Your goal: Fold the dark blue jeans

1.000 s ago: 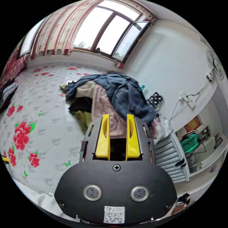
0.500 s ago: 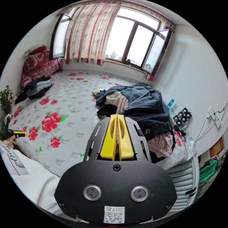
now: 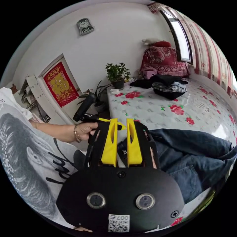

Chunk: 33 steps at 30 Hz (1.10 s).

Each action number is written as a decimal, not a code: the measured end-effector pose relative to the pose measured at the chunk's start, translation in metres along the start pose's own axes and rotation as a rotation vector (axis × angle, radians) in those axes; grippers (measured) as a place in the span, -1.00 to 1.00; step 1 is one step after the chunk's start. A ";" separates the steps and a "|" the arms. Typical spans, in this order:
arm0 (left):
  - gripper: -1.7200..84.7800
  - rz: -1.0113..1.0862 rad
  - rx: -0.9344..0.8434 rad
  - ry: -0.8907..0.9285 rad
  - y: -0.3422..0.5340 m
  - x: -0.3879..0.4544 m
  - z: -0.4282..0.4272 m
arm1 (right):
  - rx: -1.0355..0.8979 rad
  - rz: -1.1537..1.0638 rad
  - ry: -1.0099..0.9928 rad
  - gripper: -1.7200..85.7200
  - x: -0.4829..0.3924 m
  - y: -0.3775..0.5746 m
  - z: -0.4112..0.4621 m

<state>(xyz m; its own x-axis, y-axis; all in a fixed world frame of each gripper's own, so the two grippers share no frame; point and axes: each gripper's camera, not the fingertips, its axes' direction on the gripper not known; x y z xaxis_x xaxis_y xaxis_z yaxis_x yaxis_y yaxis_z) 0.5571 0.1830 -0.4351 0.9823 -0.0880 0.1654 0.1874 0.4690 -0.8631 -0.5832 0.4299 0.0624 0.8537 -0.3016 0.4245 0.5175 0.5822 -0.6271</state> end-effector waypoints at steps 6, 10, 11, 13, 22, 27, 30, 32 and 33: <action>-0.84 0.073 -0.047 -0.123 0.007 -0.021 -0.017 | -0.174 0.173 0.263 -0.83 0.056 0.062 -0.014; -0.77 0.307 -0.186 -0.068 -0.014 0.039 0.044 | -0.242 0.625 0.455 -0.78 0.127 0.156 -0.068; -0.76 0.338 -0.212 -0.059 -0.017 0.049 0.057 | -0.240 0.743 0.507 -0.77 0.139 0.180 -0.086; -0.73 0.404 -0.292 -0.066 -0.026 0.071 0.098 | -0.252 0.902 0.561 -0.76 0.150 0.212 -0.106; -0.93 0.861 -0.569 -0.267 -0.052 0.126 0.192 | -0.262 1.093 0.469 -0.82 0.179 0.238 -0.106; -0.97 0.947 -0.529 -0.557 -0.129 0.059 0.157 | -0.253 0.779 0.015 -0.85 0.176 0.155 -0.063; -0.94 0.730 -0.401 -0.714 -0.237 -0.006 0.093 | -0.194 0.372 -0.202 -0.85 0.135 0.037 -0.025; -0.89 0.517 -0.286 -0.728 -0.295 -0.044 0.042 | -0.213 0.071 -0.228 -0.84 0.092 -0.053 -0.002; -0.86 0.384 -0.217 -0.732 -0.322 -0.067 0.009 | -0.232 0.026 -0.231 -0.84 0.085 -0.070 0.003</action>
<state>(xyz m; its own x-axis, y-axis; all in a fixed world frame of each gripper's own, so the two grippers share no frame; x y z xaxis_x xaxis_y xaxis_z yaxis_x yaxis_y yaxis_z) 0.4312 0.0457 -0.1635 0.7432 0.6675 0.0451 -0.0888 0.1652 -0.9822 -0.5470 0.3651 0.1445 0.8448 -0.0946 0.5267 0.5179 0.3922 -0.7602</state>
